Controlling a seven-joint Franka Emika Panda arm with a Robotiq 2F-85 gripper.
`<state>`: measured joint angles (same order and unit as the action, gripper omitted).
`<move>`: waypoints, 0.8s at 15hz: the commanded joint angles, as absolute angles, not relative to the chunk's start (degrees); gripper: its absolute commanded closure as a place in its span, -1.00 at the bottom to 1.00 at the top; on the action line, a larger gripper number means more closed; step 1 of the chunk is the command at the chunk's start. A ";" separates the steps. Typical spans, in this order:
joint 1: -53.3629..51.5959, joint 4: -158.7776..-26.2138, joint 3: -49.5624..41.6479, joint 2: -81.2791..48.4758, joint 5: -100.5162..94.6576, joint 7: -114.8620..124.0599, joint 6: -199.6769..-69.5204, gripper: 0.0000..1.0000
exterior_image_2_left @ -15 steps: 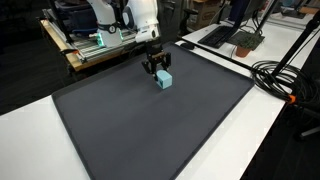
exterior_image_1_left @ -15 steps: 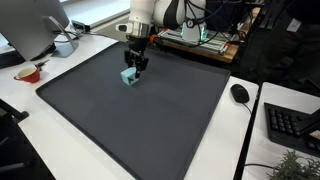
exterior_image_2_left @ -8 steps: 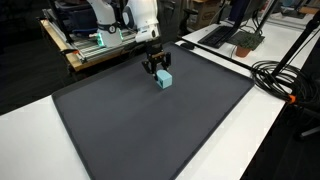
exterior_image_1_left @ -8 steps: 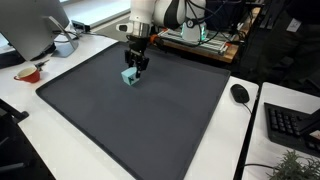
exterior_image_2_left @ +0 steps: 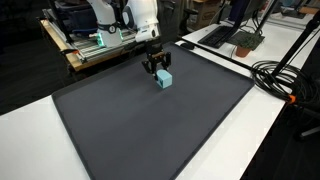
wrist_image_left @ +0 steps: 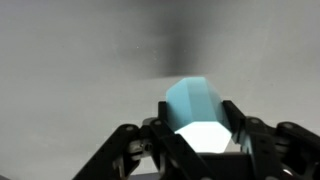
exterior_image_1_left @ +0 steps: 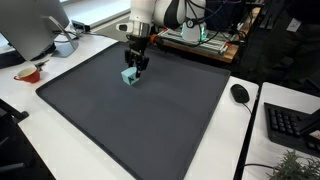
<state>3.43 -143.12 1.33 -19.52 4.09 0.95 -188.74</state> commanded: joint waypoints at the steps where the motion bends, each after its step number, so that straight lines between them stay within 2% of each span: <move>1: 3.00 -143.12 0.86 -19.45 3.55 1.59 -188.64 -0.13; 7: 3.00 -143.19 0.86 -19.38 3.55 1.59 -188.64 -0.13; 8: 3.00 -143.21 0.86 -19.36 3.55 1.59 -188.64 0.37; 12: 2.01 -141.34 -0.65 -21.97 3.86 1.69 -188.81 0.37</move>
